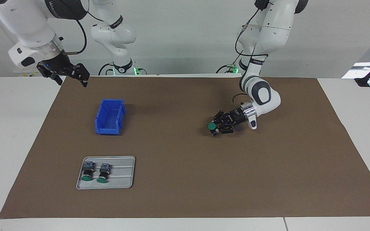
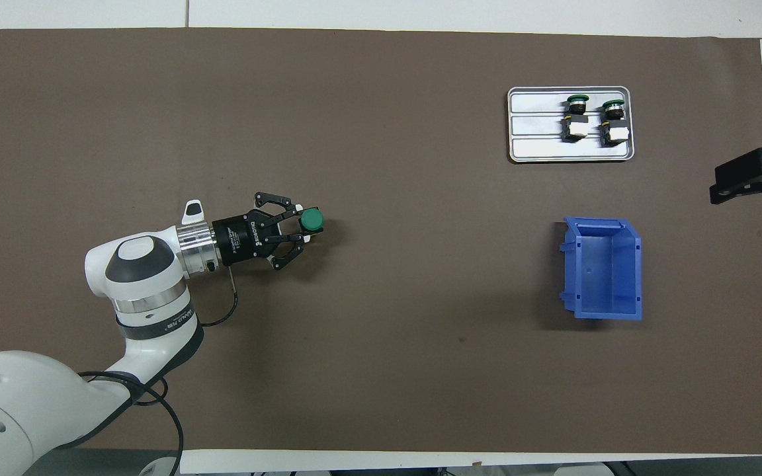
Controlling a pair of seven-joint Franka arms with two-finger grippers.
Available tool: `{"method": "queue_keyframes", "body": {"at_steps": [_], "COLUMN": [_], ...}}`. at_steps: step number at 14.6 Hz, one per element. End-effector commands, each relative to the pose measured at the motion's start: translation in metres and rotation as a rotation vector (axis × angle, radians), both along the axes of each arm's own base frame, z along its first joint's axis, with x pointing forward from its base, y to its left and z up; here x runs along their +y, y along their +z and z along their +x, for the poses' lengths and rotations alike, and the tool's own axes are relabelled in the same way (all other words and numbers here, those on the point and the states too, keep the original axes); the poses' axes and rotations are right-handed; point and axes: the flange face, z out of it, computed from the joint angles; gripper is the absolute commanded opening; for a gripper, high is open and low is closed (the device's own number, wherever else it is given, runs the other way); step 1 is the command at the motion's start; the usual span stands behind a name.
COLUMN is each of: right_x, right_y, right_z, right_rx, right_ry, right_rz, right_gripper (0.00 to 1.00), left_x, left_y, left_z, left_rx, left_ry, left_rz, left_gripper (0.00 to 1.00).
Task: Place and press button with both arms
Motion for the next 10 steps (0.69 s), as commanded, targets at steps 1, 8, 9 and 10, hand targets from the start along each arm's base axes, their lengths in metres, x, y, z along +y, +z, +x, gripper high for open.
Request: {"method": "queue_keyframes", "body": {"at_steps": [1, 8, 9, 10], "right_x": [-0.0005, -0.0005, -0.0005, -0.0005], "right_y": [0.0006, 0.0006, 0.0006, 0.0006], "right_z": [-0.0073, -0.0073, -0.0073, -0.0073], "right_rx": [0.0, 0.0, 0.0, 0.0], "right_ry": [0.015, 0.015, 0.015, 0.015], "right_rz": [0.0, 0.0, 0.0, 0.0], "right_gripper": [0.98, 0.98, 0.98, 0.98], "left_x": [0.0033, 0.0068, 0.0066, 0.0061], "left_y": [-0.0005, -0.002, -0.0018, -0.0019], "left_z": [-0.0045, -0.0034, -0.0034, -0.0037], "left_rx": [-0.01, -0.01, -0.01, -0.01], "left_ry": [0.008, 0.021, 0.02, 0.02], "left_rz": [-0.021, -0.001, -0.003, -0.001], "left_gripper": [0.05, 0.2, 0.21, 0.23]}}
